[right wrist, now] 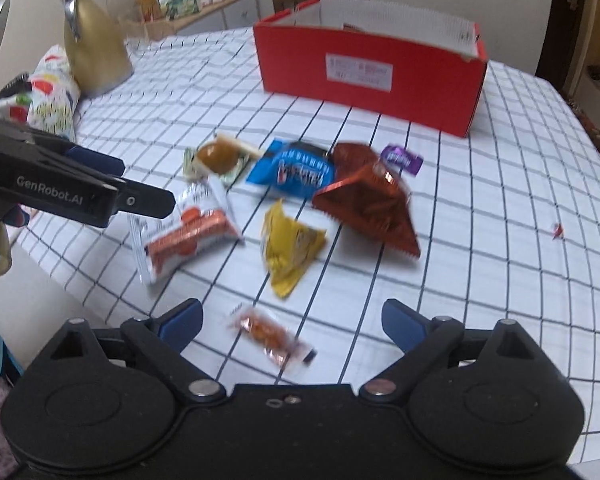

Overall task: Organize snacks
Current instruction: 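Grasp the white-orange packet with the left tool while the right tool grasps the small orange packet, then carry both held packets over the red box with both tools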

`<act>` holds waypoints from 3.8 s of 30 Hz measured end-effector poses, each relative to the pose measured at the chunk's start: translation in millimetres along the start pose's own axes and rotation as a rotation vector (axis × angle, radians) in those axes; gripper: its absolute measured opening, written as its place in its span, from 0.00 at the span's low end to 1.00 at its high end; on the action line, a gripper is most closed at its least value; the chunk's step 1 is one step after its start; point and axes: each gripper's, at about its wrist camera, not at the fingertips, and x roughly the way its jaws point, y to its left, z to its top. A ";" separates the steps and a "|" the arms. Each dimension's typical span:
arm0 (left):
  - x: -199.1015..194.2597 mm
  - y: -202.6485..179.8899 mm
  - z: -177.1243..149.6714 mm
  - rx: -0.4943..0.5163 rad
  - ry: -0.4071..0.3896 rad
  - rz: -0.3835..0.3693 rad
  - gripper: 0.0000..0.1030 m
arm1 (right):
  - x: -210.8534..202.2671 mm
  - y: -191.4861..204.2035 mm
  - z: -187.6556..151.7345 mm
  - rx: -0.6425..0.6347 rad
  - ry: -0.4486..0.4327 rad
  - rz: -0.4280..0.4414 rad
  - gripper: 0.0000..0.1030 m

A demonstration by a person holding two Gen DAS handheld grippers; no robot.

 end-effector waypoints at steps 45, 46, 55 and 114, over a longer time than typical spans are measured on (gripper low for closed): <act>38.9 -14.0 -4.2 0.107 0.057 0.060 0.50 | 29.3 18.3 -8.4 -0.173 0.059 0.003 0.16; 37.9 -12.9 -4.8 0.096 0.060 0.057 0.50 | 28.8 16.9 -8.4 -0.157 0.060 0.000 0.16; 21.5 1.4 -6.7 -0.024 0.061 0.045 0.49 | 15.8 4.6 -10.9 -0.033 0.042 -0.021 0.16; -41.2 -11.5 201.0 -0.054 -0.251 0.068 0.49 | -69.3 -79.4 192.1 0.066 -0.341 -0.137 0.15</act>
